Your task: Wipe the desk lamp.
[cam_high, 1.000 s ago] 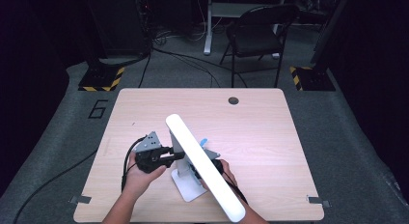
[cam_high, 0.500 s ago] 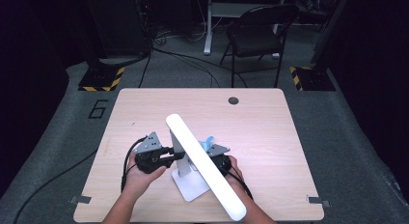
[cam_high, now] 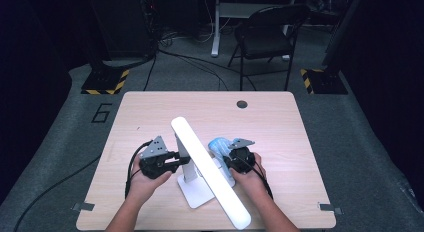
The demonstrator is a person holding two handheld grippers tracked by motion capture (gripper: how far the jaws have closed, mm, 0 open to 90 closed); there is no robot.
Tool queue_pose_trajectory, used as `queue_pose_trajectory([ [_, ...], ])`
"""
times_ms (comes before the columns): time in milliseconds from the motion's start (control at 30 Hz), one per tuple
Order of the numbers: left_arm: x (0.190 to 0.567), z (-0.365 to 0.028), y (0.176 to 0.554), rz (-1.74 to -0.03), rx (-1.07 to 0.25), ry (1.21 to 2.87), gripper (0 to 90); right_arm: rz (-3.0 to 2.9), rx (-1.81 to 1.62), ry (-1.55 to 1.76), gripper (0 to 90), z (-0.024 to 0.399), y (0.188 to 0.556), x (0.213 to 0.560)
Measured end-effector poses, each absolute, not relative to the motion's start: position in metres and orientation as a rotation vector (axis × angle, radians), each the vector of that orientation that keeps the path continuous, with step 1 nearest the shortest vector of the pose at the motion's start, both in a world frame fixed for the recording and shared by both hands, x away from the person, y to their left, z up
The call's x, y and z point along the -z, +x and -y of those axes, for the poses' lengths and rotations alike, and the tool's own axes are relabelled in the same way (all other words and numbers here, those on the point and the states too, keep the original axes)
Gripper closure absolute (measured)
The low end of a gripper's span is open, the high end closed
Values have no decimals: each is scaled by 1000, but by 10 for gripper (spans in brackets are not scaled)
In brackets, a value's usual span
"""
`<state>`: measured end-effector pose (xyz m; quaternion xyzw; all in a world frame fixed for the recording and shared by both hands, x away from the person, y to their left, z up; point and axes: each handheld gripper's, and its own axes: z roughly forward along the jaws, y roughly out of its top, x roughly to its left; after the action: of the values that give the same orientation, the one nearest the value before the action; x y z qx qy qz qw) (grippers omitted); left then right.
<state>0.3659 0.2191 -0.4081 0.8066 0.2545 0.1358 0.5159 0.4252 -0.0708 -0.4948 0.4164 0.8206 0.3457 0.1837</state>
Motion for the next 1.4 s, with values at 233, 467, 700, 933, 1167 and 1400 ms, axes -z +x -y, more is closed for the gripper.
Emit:
queue_pose_trajectory([
  [233, 410, -225, 370, -630, -297, 1897, 715, -2302, -967, 1233, 615, 78, 430, 503],
  [467, 414, -222, 372, -628, -270, 1891, 674, -2289, -1004, 1242, 521, 67, 436, 504],
  [700, 418, -221, 370, -645, -310, 1872, 729, -2302, -966, 1239, 601, 61, 444, 507],
  [933, 416, -215, 365, -653, -388, 1898, 746, -2344, -960, 1250, 669, 61, 437, 504],
  [1167, 416, -214, 363, -660, -407, 1894, 745, -2375, -957, 1219, 673, 68, 423, 502],
  [1400, 416, -213, 362, -674, -422, 1888, 744, -2384, -962, 1225, 672, 78, 406, 502],
])
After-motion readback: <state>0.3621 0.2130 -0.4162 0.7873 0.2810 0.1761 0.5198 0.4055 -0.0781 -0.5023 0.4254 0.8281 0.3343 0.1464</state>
